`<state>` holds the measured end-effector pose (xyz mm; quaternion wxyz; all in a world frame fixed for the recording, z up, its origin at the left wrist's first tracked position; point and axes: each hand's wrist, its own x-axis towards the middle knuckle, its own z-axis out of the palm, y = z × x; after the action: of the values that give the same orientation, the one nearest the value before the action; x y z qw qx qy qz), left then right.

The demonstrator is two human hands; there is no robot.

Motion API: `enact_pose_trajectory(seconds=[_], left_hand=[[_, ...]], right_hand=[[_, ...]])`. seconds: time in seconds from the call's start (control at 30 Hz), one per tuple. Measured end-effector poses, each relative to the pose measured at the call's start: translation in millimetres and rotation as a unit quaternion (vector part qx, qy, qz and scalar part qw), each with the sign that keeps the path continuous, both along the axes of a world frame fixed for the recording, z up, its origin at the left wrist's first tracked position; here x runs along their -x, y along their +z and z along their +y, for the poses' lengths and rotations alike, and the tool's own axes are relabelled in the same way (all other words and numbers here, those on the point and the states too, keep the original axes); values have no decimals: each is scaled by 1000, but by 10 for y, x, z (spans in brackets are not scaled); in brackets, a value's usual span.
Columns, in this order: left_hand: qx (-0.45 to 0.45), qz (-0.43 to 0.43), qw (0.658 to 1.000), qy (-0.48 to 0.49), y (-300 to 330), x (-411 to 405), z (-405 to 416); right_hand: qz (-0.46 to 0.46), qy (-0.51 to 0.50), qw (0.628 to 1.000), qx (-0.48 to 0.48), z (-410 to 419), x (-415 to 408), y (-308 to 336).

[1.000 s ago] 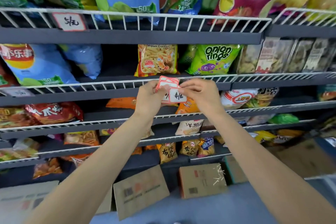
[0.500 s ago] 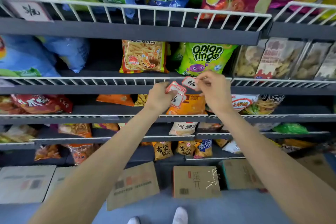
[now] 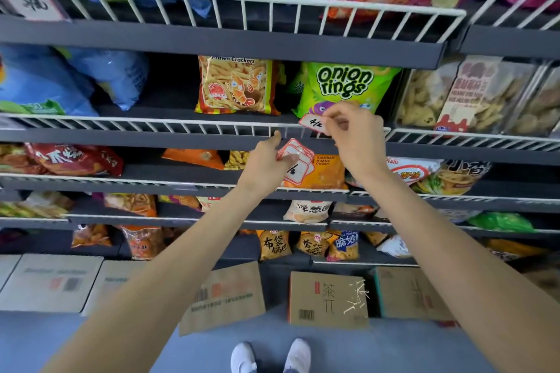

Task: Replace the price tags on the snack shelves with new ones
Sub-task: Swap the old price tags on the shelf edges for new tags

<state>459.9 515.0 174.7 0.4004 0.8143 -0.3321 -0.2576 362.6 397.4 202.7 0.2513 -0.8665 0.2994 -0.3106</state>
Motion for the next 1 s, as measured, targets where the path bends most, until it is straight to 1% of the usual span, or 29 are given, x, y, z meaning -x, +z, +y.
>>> enact_pose_trajectory(seconds=[0.13, 0.27, 0.4, 0.5, 0.57, 0.63, 0.73, 0.8, 0.87, 1.0], left_hand=[[-39, -70, 996, -50, -9, -70, 145], [-76, -105, 987, -98, 27, -174, 242], [-82, -107, 985, -109, 47, -225, 243], [-83, -100, 985, -110, 42, -236, 240], [-79, -94, 986, -113, 54, -243, 243], [-79, -95, 986, -116, 62, -250, 246], [-87, -94, 985, -113, 65, -256, 239], [-87, -96, 985, -113, 58, -258, 229], [-84, -97, 985, -114, 54, -268, 221], [-88, -99, 984, -123, 64, -303, 222]], right_hand=[[0, 10, 997, 74, 42, -88, -27], [38, 21, 989, 144, 95, -189, -54], [96, 34, 981, 167, 97, -254, -114], [105, 44, 982, 153, 79, -270, -172], [116, 50, 979, 160, 58, -287, -210], [123, 53, 972, 192, 56, -304, -235], [131, 34, 953, 270, 54, -323, -277], [136, 34, 942, 305, 55, -325, -290], [130, 45, 942, 307, 52, -319, -317], [130, 38, 955, 263, 79, -295, -389]])
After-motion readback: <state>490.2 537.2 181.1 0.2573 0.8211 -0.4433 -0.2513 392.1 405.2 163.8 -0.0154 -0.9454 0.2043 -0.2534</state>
